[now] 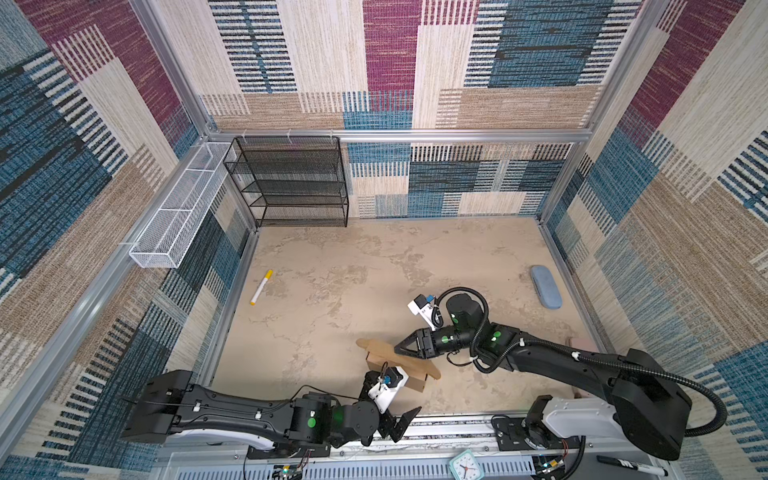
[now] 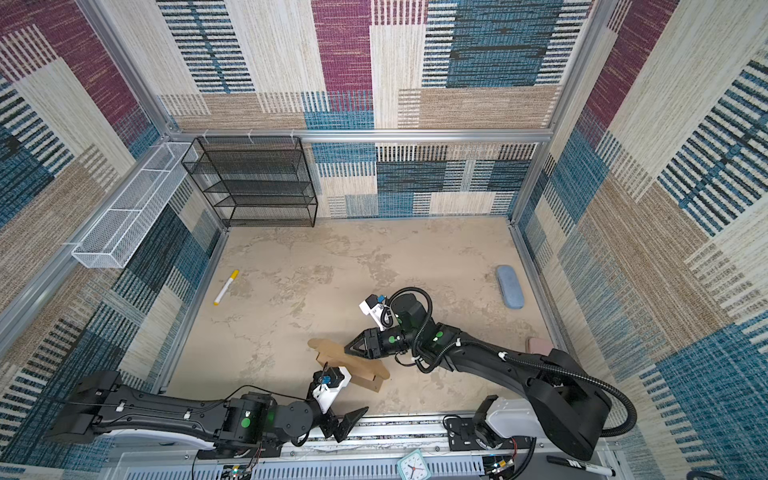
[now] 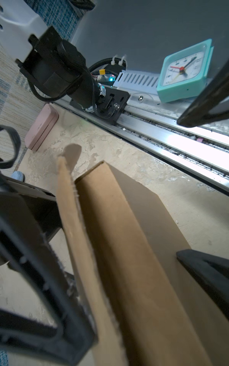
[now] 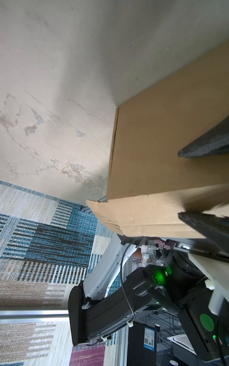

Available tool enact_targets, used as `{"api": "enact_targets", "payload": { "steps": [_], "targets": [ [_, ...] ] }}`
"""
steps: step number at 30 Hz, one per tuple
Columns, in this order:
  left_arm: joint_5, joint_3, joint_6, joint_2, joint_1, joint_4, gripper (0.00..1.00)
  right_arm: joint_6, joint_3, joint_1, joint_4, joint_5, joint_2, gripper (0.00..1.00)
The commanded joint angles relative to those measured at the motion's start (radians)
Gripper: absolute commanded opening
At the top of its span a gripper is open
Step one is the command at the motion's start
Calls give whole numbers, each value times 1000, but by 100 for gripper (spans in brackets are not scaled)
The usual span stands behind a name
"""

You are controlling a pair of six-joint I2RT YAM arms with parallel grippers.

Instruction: Fold the paper box

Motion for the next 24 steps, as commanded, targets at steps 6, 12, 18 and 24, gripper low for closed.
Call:
{"api": "enact_targets", "payload": {
  "steps": [6,12,18,24],
  "targets": [
    [-52,10,16,-60,2,3,99,-72,53,-43,-121,19,-10,48],
    [-48,9,13,-77,1,-11,99,-115,103,-74,-186,21,-20,49],
    [-60,46,25,-123,1,-87,99,-141,125,-105,-225,27,-35,49],
    [-40,197,2,-224,41,-353,99,-195,182,-191,-348,79,-119,51]
  ]
}}
